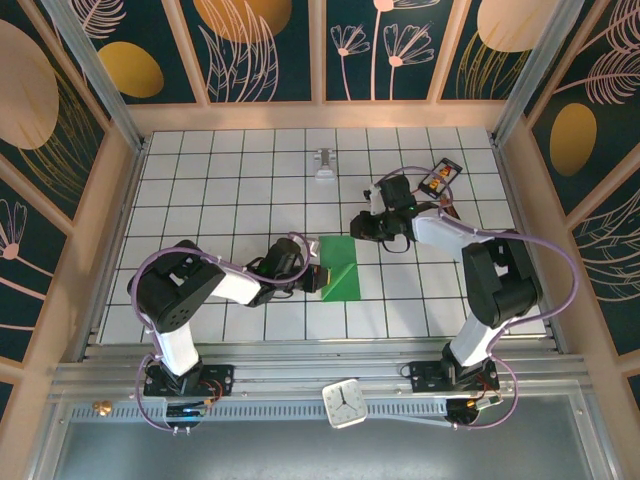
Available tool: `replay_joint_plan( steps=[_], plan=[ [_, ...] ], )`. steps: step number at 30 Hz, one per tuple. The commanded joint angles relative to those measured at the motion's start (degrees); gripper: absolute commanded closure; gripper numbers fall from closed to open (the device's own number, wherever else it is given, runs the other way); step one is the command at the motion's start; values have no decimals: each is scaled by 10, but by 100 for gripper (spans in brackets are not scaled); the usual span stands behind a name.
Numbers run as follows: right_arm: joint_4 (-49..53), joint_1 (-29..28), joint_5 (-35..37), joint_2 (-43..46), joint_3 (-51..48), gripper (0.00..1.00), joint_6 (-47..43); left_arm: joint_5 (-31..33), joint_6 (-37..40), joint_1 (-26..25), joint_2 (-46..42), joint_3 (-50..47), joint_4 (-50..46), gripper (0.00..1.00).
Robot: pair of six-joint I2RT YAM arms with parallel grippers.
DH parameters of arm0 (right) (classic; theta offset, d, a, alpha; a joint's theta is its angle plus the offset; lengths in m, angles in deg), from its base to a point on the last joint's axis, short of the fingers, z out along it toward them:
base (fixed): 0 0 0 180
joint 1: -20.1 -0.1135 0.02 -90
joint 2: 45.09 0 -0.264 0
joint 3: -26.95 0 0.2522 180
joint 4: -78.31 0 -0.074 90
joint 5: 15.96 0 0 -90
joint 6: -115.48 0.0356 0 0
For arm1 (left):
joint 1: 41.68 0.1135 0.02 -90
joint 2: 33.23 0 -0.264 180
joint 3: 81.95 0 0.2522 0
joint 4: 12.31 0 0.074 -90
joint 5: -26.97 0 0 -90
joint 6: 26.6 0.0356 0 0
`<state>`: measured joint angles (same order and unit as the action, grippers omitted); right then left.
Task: Fold a paper plane with a square sheet of paper (pick it up from the middle)
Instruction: Fold the triangle a second time at the center of the table.
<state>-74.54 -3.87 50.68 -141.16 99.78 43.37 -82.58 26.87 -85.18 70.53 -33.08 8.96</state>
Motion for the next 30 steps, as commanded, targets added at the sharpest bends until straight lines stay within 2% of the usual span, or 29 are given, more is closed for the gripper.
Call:
replay_joint_plan(
  steps=[1, 6, 10, 15, 20, 23, 30],
  plan=[
    [12, 5, 12, 28, -11, 78, -5, 24, -8, 3, 33, 5, -95, 100],
    [7, 3, 2, 58, -38, 78, 17, 23, -13, 3, 37, 10, -108, 100],
    [-20, -6, -13, 108, -87, 79, 72, 21, -18, 3, 40, 18, -125, 100],
    [-41, -34, 12, 162, -145, 81, 138, 20, -24, 3, 41, 25, -143, 100],
    [-70, -89, 32, 177, -184, 83, 199, 16, -30, 3, 46, 28, -150, 100],
    [-122, -126, 26, 184, -221, 85, 256, 16, -33, 3, 45, 27, -151, 100],
    [-248, -204, 8, 176, -285, 96, 363, 14, -32, 3, 47, 31, -157, 100]
  ],
)
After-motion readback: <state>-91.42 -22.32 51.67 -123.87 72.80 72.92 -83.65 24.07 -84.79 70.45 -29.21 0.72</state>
